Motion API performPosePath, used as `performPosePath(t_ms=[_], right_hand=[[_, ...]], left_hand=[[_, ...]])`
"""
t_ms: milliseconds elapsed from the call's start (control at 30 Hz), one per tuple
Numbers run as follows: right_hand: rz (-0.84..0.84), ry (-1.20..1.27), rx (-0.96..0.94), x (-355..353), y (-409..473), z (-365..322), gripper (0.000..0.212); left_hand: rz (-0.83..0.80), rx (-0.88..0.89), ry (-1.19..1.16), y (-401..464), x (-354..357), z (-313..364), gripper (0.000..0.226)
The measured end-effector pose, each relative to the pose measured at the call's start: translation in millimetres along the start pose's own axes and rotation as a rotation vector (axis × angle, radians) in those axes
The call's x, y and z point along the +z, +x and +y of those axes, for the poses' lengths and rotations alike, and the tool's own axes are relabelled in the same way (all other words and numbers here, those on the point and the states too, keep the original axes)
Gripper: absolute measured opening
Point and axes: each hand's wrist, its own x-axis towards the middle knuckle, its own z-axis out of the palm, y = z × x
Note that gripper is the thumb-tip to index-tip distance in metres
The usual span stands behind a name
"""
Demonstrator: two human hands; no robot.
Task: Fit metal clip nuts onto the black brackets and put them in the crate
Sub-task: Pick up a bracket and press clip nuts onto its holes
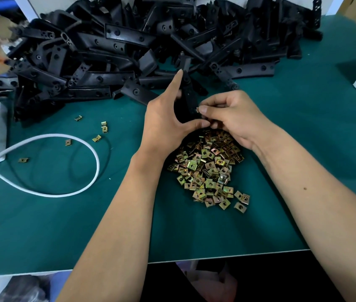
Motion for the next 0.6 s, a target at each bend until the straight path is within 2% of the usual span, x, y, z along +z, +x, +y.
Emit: performPosePath(t_ms=[167,333,600], right_hand=[[0.04,0.011,0.003,2.8,0.3,0.4,0.004],[0.019,0.054,0.064,-0.7,2.4,-0.5,0.01],[0.034,-0.095,0.006,1.1,2.0,2.6,0.004]], left_hand=[[-0.007,0.013,0.006,-0.1,0.3,0.0,0.12],[0.014,-0.004,0.003,0.3,1.0,0.2,0.119],[0.013,-0.009,0.022,0.3,1.9,0.9,0.12]])
